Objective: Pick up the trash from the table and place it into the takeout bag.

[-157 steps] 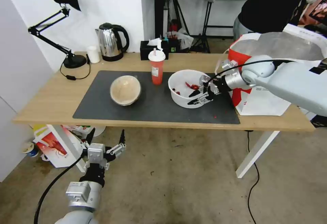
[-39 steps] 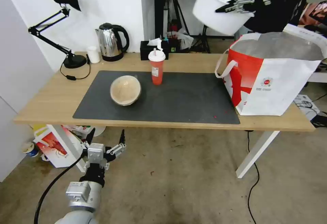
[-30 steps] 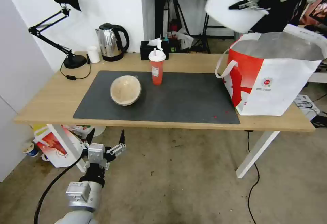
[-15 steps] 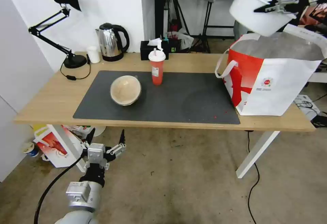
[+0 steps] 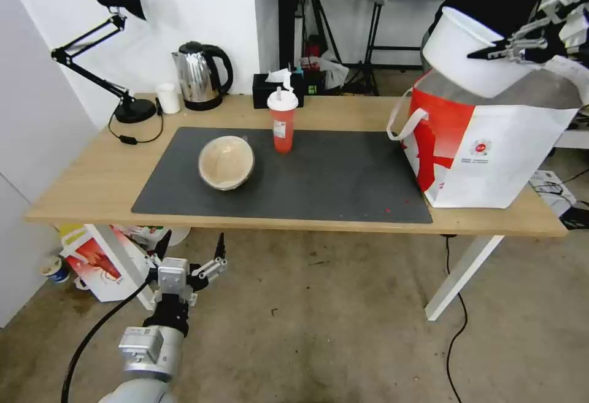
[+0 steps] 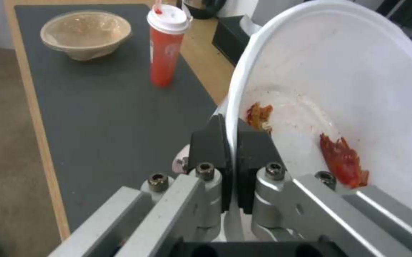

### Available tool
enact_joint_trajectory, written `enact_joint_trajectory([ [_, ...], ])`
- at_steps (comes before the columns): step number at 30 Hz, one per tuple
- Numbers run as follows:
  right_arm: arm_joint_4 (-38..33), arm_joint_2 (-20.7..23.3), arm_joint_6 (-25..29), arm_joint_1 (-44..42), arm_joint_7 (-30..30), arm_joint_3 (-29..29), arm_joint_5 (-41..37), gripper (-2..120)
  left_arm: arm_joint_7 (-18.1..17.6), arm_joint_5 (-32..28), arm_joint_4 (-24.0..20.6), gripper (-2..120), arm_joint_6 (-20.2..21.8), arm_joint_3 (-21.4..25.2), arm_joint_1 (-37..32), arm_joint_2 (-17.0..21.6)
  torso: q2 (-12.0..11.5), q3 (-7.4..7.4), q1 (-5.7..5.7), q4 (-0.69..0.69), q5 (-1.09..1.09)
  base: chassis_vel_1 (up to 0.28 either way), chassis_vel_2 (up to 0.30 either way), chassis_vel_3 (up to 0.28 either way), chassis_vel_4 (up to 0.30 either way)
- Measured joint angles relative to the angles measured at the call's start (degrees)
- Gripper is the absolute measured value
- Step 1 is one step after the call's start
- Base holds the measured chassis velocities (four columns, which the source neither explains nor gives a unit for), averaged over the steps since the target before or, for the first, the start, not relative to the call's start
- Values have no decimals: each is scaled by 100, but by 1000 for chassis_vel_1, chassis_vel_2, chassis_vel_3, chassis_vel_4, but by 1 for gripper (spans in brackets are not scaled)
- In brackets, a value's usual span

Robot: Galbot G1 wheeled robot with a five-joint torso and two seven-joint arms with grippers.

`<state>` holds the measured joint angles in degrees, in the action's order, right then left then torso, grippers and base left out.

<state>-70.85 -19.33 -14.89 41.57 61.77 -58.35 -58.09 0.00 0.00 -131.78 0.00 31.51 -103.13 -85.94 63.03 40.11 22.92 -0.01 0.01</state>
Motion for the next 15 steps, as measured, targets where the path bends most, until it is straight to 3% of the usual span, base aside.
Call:
enact_joint_trajectory([
  [15, 111, 6, 26, -1066, 0, 943, 142, 0, 0, 0, 0, 100, 0, 0, 0, 0, 0, 0, 0, 1, -1, 0, 0, 0, 0],
])
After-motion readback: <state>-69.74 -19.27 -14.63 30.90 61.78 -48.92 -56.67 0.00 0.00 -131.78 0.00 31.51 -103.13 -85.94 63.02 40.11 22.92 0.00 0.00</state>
